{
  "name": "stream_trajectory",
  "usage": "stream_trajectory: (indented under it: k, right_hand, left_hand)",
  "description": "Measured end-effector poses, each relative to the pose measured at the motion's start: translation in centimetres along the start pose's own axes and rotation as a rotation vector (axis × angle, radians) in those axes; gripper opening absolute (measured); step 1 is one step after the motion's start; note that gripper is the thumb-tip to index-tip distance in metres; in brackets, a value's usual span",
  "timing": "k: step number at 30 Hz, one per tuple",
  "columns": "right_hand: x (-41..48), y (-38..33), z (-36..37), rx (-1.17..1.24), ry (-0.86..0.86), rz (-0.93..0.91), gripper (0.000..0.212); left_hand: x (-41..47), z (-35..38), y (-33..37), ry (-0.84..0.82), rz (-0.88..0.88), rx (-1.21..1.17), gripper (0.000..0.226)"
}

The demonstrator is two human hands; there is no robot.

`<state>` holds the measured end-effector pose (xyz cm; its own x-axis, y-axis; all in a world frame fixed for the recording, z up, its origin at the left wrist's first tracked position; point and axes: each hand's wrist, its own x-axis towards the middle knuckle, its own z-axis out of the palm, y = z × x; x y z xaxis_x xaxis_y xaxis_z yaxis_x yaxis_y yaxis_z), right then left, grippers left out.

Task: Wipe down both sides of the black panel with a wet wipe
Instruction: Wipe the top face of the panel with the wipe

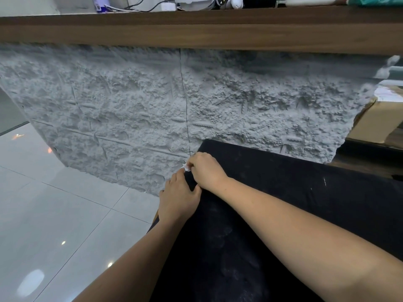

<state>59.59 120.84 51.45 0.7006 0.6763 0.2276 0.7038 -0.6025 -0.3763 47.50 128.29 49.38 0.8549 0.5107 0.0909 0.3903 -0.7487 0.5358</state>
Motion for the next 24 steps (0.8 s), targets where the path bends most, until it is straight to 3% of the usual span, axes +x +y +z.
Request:
stream_trajectory:
  k: [8, 17, 24]
  right_hand:
    - [-1.6, 3.4, -2.1, -0.110, 0.021, 0.014, 0.025]
    - [-3.5, 8.5, -5.8, -0.149, 0.072, 0.218, 0.024]
    - [-3.3, 7.0, -4.5, -0.072, 0.184, 0.378, 0.024]
  left_hand:
    - [-0.2, -0.1, 0.1, 0.011, -0.004, -0.010, 0.080]
    - [-0.1, -0.3, 0.3, 0.002, 0.000, -0.010, 0.077]
    - [-0.2, -0.3, 0.2, 0.003, 0.001, -0.021, 0.077]
